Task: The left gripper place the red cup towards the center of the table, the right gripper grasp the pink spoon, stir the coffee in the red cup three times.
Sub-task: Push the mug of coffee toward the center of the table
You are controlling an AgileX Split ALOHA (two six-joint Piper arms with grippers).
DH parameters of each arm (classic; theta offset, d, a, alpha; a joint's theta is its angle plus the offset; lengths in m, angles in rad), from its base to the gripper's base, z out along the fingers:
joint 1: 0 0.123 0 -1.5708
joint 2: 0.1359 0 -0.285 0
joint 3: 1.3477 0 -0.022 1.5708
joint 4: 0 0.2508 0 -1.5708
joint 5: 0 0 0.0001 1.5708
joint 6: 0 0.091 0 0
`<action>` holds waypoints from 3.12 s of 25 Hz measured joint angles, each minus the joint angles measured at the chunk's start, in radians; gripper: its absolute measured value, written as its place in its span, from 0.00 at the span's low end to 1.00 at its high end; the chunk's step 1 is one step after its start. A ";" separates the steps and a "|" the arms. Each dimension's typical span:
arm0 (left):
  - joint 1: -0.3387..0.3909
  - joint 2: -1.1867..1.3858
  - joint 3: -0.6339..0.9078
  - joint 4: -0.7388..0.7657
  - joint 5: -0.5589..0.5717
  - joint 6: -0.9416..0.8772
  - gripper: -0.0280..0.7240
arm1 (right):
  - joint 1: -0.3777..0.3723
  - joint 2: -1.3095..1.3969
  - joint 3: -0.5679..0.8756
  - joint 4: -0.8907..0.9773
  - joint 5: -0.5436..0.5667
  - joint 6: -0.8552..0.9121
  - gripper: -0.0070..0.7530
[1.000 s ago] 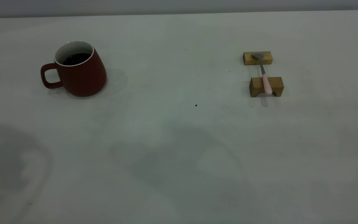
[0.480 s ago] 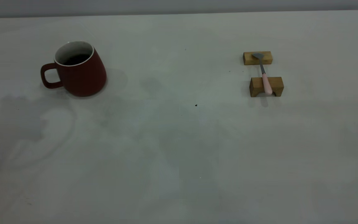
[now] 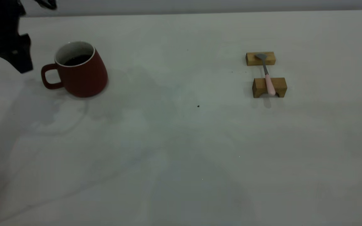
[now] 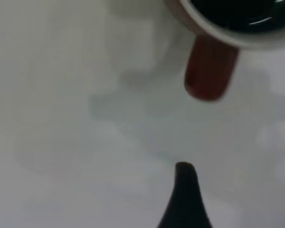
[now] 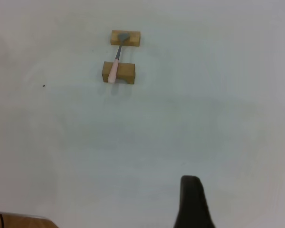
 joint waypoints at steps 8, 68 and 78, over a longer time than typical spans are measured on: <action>-0.023 0.130 -0.122 -0.003 -0.009 0.061 0.82 | 0.000 0.000 0.000 0.000 0.000 0.000 0.77; -0.407 0.190 -0.176 -0.004 -0.081 -0.062 0.37 | 0.000 0.000 0.000 0.000 0.000 0.000 0.77; -0.407 0.164 -0.224 0.003 -0.020 -0.173 0.94 | 0.000 0.000 0.000 0.000 0.000 0.000 0.77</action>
